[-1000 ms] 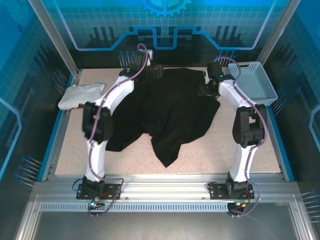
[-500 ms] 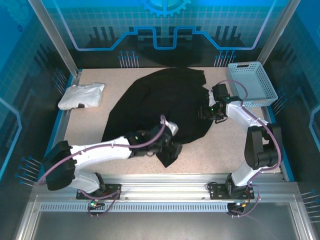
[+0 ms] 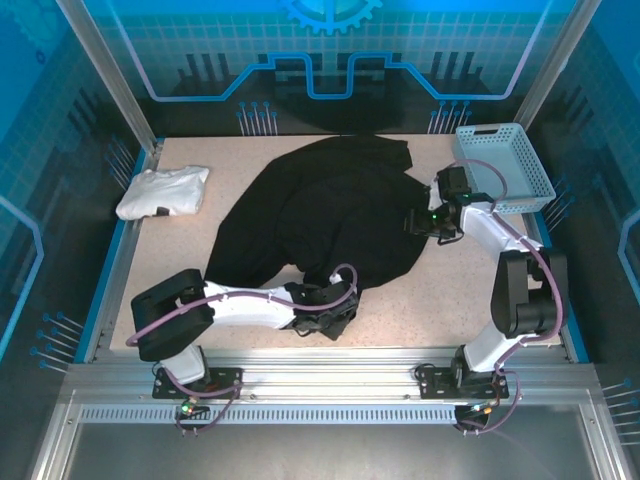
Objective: Fold the inside-out t-shirt
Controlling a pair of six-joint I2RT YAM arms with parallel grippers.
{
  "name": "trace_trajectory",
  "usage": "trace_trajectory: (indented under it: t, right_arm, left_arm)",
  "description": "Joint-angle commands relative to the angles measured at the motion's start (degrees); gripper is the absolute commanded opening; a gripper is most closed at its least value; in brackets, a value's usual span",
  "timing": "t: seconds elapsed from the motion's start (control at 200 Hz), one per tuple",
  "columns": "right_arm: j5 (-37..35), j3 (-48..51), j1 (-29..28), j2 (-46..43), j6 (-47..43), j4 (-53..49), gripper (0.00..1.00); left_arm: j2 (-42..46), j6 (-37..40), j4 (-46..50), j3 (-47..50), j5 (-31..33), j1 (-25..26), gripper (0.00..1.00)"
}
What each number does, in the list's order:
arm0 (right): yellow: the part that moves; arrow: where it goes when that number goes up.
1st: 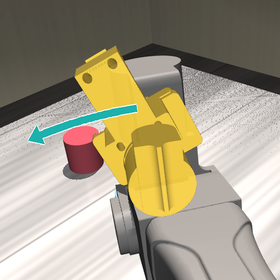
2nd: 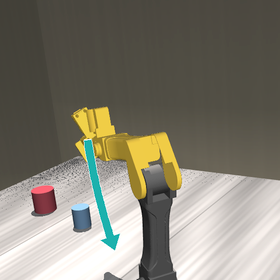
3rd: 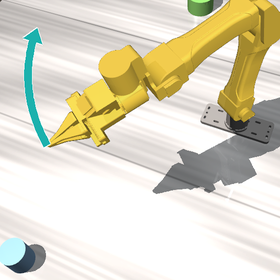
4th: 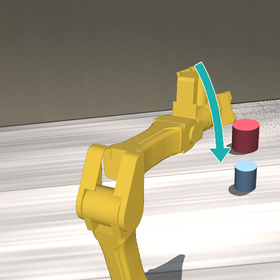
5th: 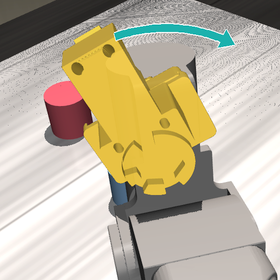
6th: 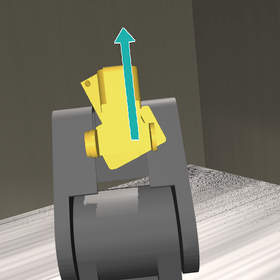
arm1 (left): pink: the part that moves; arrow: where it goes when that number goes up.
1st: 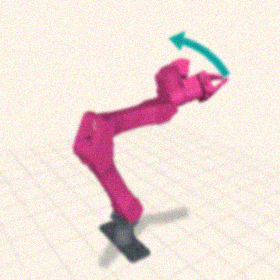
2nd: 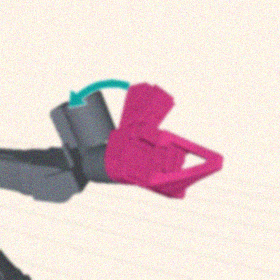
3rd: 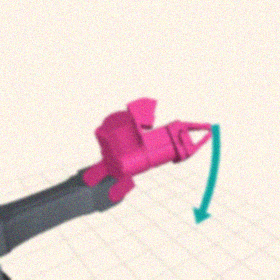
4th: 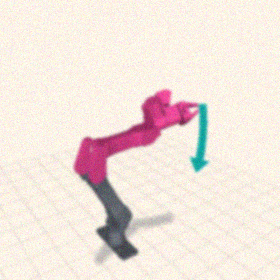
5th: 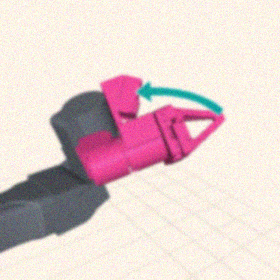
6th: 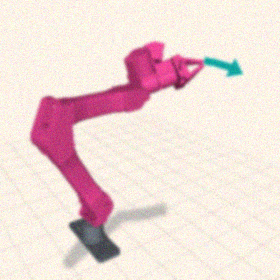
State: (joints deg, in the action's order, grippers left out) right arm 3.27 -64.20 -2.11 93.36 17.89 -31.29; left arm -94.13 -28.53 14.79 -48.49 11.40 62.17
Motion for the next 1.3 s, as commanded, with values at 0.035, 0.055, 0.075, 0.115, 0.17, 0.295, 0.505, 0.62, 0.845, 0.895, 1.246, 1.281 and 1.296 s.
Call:
trace_trajectory:
  t: [0.035, 0.055, 0.075, 0.115, 0.17, 0.295, 0.505, 0.62, 0.845, 0.895, 1.246, 1.281, 1.296]
  right_arm:
    - [2.0, 0.0, 0.2, 4.5, 2.4, -1.0, 0.6]
    - [3.0, -0.1, 0.0, 5.6, 2.8, -0.7, 0.6]
    - [4.0, -0.2, -0.2, 6.7, 3.3, -0.1, 0.6]
    - [6.5, -0.3, -0.3, 8.7, 4.3, 1.4, 0.6]
    - [10.1, -1.1, -0.3, 11.3, 5.6, 3.6, 0.57]
    - [14.4, -4.6, -0.3, 14.0, 6.6, 5.1, 0.17]
    - [15.5, -3.4, -2.1, -4.7, 6.2, 1.8, 0.0]
    - [12.4, -4.7, -5.6, -14.5, 5.1, -4.3, 0.01]
    - [6.9, -10.7, -10.8, -21.0, 4.6, -9.0, 0.06]
    - [5.5, -12.0, -11.2, -19.0, 4.5, -7.8, 0.06]
    - [-0.1, -29.6, -6.5, 13.9, -1.0, -9.6, 0.35]
    - [-1.2, -27.1, -7.4, 12.2, -2.0, -8.8, 0.4]
    - [-1.8, -25.7, -8.0, 11.2, -2.6, -8.4, 0.42]
  left_arm:
    - [6.6, -0.3, -1.7, 5.5, 1.3, -3.3, 0.0]
    - [7.3, -0.3, -1.8, 5.9, 1.5, -3.6, 0.0]
    - [8.0, -0.3, -1.9, 6.4, 1.6, -3.8, 0.0]
    - [9.4, -0.3, -1.8, 7.1, 1.6, -4.3, 0.0]
    - [11.5, -0.3, -1.6, 8.0, 1.6, -5.1, 0.0]
    - [18.1, -1.0, -1.2, 10.0, 1.4, -7.2, 0.0]
    - [34.3, -0.9, 4.1, 8.5, 0.1, -13.4, 0.0]
    - [41.6, 1.2, 7.6, 5.1, -0.8, -17.8, 0.0]
    - [45.8, 8.7, 13.2, -3.5, 1.7, -26.2, 0.0]
    - [44.8, 9.9, 13.3, -4.4, 1.5, -28.3, 0.0]
    - [31.5, 9.3, 7.6, -4.2, -2.9, -35.3, 0.0]
    - [30.5, 8.7, 7.0, -4.0, -3.9, -35.4, 0.0]
    - [30.1, 8.5, 6.7, -3.8, -4.1, -35.4, 0.0]
